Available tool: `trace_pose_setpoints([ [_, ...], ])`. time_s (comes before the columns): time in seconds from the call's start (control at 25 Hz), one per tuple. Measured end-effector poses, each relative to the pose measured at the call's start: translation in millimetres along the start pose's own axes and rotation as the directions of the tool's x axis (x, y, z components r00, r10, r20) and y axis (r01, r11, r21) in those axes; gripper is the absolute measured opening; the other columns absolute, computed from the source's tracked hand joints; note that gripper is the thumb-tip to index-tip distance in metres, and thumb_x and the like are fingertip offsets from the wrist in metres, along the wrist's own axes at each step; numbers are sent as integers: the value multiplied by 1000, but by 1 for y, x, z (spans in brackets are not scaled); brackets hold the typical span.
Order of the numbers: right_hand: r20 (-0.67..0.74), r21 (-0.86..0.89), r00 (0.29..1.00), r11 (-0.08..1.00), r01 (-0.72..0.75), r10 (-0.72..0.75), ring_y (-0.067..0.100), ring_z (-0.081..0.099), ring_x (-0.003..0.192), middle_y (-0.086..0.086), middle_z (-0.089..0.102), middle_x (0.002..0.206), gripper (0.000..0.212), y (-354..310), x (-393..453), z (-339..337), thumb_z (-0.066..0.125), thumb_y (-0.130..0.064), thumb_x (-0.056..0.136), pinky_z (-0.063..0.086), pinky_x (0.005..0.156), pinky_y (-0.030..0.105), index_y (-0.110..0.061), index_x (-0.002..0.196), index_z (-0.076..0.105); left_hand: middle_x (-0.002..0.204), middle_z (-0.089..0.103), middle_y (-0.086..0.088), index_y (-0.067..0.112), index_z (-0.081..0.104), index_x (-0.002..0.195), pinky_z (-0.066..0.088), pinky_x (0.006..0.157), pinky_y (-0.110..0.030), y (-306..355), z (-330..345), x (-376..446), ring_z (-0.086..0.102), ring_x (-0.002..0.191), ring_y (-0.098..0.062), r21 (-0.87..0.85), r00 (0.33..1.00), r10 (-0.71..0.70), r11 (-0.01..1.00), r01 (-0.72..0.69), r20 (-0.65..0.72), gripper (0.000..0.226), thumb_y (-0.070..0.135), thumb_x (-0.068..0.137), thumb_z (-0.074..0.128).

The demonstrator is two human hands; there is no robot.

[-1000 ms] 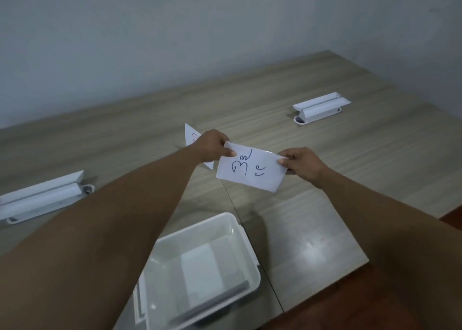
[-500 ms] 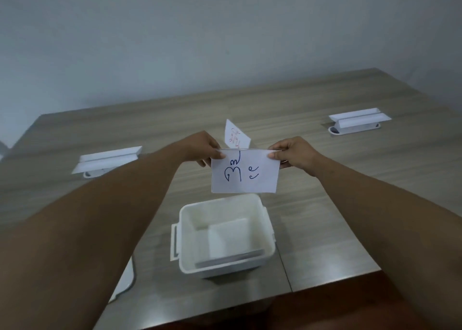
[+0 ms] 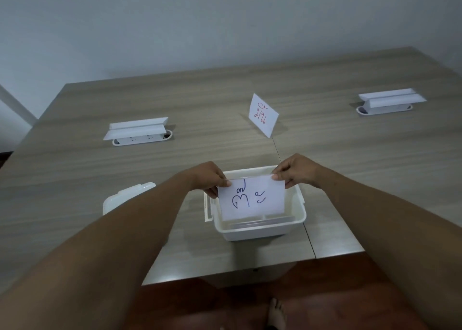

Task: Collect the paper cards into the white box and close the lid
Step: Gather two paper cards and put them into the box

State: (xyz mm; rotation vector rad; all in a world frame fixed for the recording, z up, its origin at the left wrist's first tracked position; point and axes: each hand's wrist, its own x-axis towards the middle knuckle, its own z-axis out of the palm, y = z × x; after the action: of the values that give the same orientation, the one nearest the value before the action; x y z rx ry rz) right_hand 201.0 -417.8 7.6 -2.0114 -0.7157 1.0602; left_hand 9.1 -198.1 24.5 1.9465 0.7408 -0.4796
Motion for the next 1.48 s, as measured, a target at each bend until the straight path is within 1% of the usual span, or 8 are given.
trace_pose_setpoints([
  [0.12, 44, -108, 998, 993, -49, 54, 22, 71, 81, 12, 76, 90, 17, 13, -6, 11, 78, -18, 79, 62, 74, 32, -8, 92, 79, 75, 69, -18, -11, 69, 107, 62, 65, -30, -11, 16, 1, 68, 52, -18, 11, 997, -47, 999, 46, 66, 32, 13, 86, 71],
  [0.36, 68, -296, 993, 952, -74, 98, 19, 69, 88, 5, 74, 98, 22, 28, -20, 20, 78, -14, 79, 61, 81, 35, -5, 98, 78, 95, 64, -23, -16, 63, 113, 63, 59, -35, -14, 45, 8, 66, 83, -32, 106, 973, -94, 992, 73, 213, 35, 6, 87, 69],
  [0.68, 3, -311, 996, 947, -79, 84, 24, 73, 90, 2, 76, 89, 21, 35, -26, 20, 73, -6, 74, 60, 83, 33, -8, 93, 80, 98, 74, -18, -2, 73, 105, 59, 86, -37, -20, 49, 12, 71, 77, -24, 201, 981, -101, 977, 67, 164, 26, 6, 81, 72],
  [0.8, -273, -132, 962, 989, -63, 25, 19, 72, 76, 2, 77, 81, 16, 39, -27, 12, 72, -7, 73, 60, 83, 33, -12, 86, 80, 80, 74, -17, -3, 76, 92, 62, 80, -41, -26, 35, 14, 72, 75, -29, -46, 998, 33, 998, -36, -55, 15, 4, 78, 72],
  [0.92, -505, -192, 863, 977, -94, -16, 17, 69, 92, 3, 75, 100, 21, 43, -26, 6, 65, -12, 80, 50, 81, 23, -12, 98, 76, 72, 71, -6, 7, 74, 82, 62, 72, -40, -33, 31, 18, 67, 64, -23, 44, 887, 60, 998, -44, -458, 22, 28, 81, 71],
  [1.08, -240, -169, 930, 932, -321, 277, 30, 73, 82, 12, 71, 95, 29, 46, -28, 14, 65, -31, 85, 63, 64, 41, -6, 100, 65, 75, 72, -11, 9, 65, 79, 58, 44, -32, -39, 36, 15, 72, 54, -29, -15, 879, -139, 989, 148, -457, 26, 34, 76, 72],
  [1.2, -241, -118, 921, 933, -340, 305, 38, 72, 72, 24, 70, 98, 22, 48, -20, 16, 60, -10, 85, 62, 63, 50, 6, 99, 65, 75, 71, -12, 11, 61, 80, 53, 36, -28, -39, 38, 18, 68, 43, -29, -60, 847, -162, 987, 152, -507, 11, 12, 70, 63],
  [1.48, -264, -111, 934, 955, -276, 240, 41, 73, 70, 27, 72, 95, 23, 31, 26, 1, 57, -4, 84, 62, 66, 50, 13, 97, 65, 73, 77, -15, 1, 75, 73, 62, 73, -31, -26, 6, 45, 76, 66, -27, -101, 800, -215, 976, 192, -561, 19, 19, 75, 69],
])
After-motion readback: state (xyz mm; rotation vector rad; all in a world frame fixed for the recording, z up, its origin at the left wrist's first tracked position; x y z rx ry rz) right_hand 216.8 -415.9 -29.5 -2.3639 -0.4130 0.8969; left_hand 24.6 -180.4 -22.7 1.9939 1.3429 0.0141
